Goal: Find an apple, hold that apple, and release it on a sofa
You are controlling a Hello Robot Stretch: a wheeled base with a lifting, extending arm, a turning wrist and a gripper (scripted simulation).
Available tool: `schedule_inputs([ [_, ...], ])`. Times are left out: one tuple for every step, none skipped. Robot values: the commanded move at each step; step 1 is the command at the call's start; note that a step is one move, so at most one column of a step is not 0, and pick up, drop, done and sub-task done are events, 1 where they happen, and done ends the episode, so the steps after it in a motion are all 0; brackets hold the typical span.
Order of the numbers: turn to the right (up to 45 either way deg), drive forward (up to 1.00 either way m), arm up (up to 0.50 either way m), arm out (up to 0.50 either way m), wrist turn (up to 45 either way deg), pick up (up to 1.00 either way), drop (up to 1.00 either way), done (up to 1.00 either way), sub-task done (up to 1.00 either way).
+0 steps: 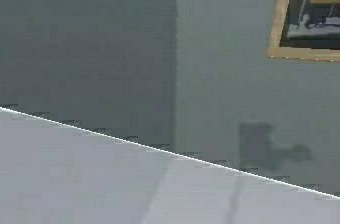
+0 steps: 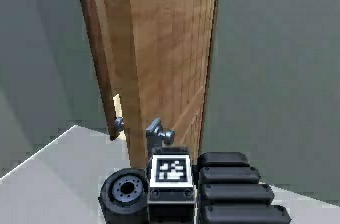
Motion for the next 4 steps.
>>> schedule_inputs([
  [36.0, 0.00, 0.00, 0.00, 0.0, 0.00, 0.00, 0.00, 0.00],
  [0.0, 0.90, 0.00, 0.00, 0.0, 0.00, 0.00, 0.00, 0.00],
  [45.0, 0.00, 0.00, 0.00, 0.0, 0.00, 0.00, 0.00, 0.00],
  [27.0, 0.00, 0.00, 0.00, 0.0, 0.00, 0.00, 0.00, 0.00],
])
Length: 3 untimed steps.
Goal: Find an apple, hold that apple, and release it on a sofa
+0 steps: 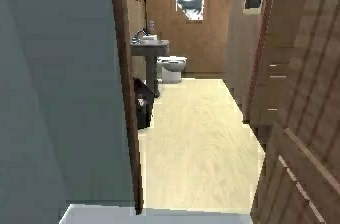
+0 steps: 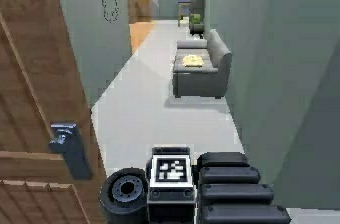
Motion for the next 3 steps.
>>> schedule_inputs([
  [0.0, 0.50, 0.00, 0.00, 0.0, 0.00, 0.00, 0.00, 0.00],
  [21.0, 0.00, 0.00, 0.00, 0.0, 0.00, 0.00, 0.00, 0.00],
  [0.0, 0.95, 0.00, 0.00, 0.0, 0.00, 0.00, 0.00, 0.00],
])
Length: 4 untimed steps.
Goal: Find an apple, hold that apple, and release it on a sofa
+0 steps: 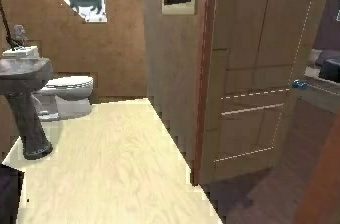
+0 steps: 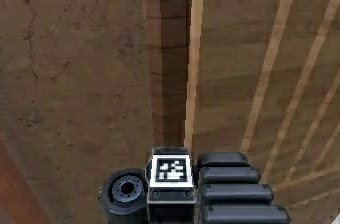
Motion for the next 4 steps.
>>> schedule_inputs([
  [9.0, 0.00, 0.00, 0.00, 0.0, 0.00, 0.00, 0.00, 0.00],
  [0.0, 0.55, 0.00, 0.00, 0.0, 0.00, 0.00, 0.00, 0.00],
  [45.0, 0.00, 0.00, 0.00, 0.0, 0.00, 0.00, 0.00, 0.00],
  [6.0, 0.00, 0.00, 0.00, 0.0, 0.00, 0.00, 0.00, 0.00],
])
